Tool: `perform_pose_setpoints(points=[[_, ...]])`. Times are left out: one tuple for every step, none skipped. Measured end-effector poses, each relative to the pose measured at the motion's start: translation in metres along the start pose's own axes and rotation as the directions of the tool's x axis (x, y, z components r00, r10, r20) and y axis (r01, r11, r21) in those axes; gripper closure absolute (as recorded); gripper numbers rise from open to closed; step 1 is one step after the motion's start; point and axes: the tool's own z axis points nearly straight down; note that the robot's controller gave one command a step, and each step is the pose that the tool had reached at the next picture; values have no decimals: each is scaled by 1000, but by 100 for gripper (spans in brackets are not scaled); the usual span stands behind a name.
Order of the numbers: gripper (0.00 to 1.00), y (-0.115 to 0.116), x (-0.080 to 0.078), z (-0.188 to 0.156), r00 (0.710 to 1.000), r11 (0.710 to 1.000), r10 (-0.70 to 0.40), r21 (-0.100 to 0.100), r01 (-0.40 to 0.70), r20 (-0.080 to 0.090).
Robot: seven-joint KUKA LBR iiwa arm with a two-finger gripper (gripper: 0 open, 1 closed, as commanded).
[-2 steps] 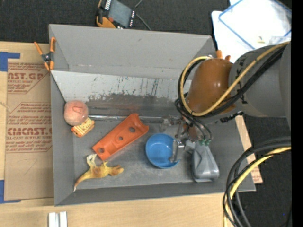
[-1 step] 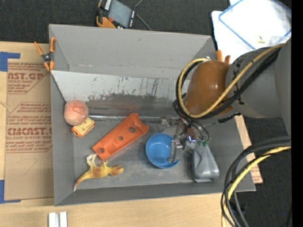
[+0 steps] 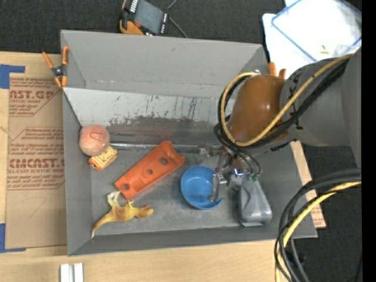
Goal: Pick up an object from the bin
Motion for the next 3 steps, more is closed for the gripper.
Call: perform_pose_setpoints(points=[[0, 2, -7, 5, 986, 986, -164, 0, 164, 2], [100, 47, -25, 29, 950, 950, -311, 1, 311, 7], [100, 47, -25, 29, 950, 950, -311, 1, 311, 7]])
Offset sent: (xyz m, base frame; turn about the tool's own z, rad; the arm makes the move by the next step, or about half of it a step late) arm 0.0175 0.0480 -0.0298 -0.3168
